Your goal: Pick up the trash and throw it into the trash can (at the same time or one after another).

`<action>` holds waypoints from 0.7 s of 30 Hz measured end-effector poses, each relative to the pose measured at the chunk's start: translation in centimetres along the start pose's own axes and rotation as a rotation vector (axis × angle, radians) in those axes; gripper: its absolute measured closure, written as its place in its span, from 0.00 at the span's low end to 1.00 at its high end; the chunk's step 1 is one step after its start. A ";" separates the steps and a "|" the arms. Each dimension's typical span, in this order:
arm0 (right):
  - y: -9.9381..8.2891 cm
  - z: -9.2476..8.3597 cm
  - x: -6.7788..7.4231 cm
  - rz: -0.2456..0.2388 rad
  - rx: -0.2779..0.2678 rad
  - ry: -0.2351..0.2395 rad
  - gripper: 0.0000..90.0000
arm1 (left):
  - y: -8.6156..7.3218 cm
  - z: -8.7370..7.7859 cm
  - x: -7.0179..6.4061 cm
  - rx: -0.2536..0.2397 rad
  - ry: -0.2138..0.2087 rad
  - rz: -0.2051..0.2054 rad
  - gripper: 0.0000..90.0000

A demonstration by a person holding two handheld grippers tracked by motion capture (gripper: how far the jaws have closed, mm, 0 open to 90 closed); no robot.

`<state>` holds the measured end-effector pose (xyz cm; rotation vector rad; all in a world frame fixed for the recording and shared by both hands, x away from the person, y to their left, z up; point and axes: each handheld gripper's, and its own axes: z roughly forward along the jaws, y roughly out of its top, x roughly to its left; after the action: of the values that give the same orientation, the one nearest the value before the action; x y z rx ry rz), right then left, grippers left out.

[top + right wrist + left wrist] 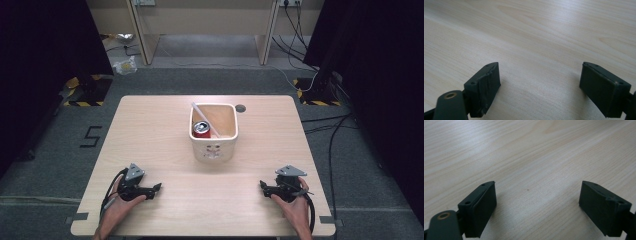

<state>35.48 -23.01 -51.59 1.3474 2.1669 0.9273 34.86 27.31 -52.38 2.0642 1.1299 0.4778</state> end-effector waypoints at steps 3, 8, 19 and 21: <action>0.0 0.0 0.1 0.002 0.005 -0.001 0.16 | 0.0 0.0 0.0 0.000 0.000 0.001 0.15; -0.1 0.0 0.2 0.000 0.007 -0.005 0.15 | 0.0 0.0 0.0 0.000 0.000 0.001 0.15; -0.1 0.0 0.3 0.002 0.010 -0.013 0.14 | 0.0 0.0 0.0 -0.001 0.001 0.000 0.15; -0.1 0.0 0.4 0.004 0.010 -0.012 0.14 | 0.0 0.0 0.0 -0.001 0.001 0.000 0.15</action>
<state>35.23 -22.73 -51.63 1.3589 2.1636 0.9082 34.84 27.31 -52.38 2.0633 1.1303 0.4786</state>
